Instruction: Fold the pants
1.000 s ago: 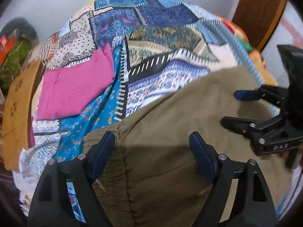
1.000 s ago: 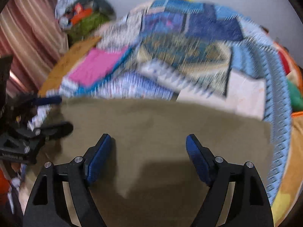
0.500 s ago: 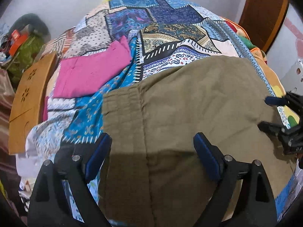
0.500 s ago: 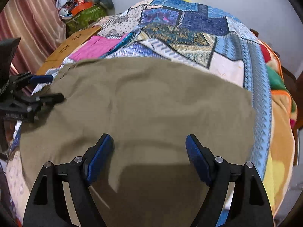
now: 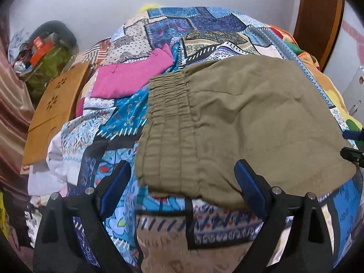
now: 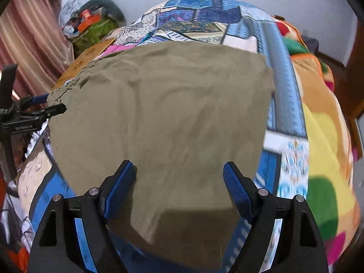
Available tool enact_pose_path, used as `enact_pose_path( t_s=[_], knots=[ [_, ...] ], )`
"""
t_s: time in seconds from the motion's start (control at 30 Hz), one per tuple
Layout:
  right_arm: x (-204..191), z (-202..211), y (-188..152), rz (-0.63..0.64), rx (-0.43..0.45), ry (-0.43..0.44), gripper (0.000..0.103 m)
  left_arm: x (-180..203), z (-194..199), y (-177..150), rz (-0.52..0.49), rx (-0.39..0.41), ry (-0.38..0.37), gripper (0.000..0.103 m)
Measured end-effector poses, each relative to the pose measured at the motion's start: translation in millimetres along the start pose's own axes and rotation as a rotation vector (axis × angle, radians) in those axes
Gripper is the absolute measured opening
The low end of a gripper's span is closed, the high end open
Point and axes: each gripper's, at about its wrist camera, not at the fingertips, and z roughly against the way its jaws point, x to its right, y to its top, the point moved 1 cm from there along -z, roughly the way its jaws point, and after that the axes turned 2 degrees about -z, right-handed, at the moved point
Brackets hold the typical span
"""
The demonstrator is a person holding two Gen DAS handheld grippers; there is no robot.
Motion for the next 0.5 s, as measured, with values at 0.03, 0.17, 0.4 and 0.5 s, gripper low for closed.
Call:
enact_pose_path(
  t_s=[0.03, 0.17, 0.4, 0.5],
  knots=[
    [1, 2, -4, -0.014, 0.003, 0.001, 0.078, -2, 2, -3, 0.008, 0.003, 0.0, 0.094],
    [11, 11, -20, -0.077, 0.021, 0.01, 0.078, -7, 7, -14, 0.028, -0.005, -0.008, 0.095],
    [5, 23, -19, -0.055, 0.014, -0.025, 0.078, -23, 14, -37, 0.02, -0.063, 0.077, 0.097],
    [-3, 31, -10, -0.012, 0.04, -0.054, 0.078, -36, 23, -41, 0.077, -0.059, 0.042, 0.097]
  ],
)
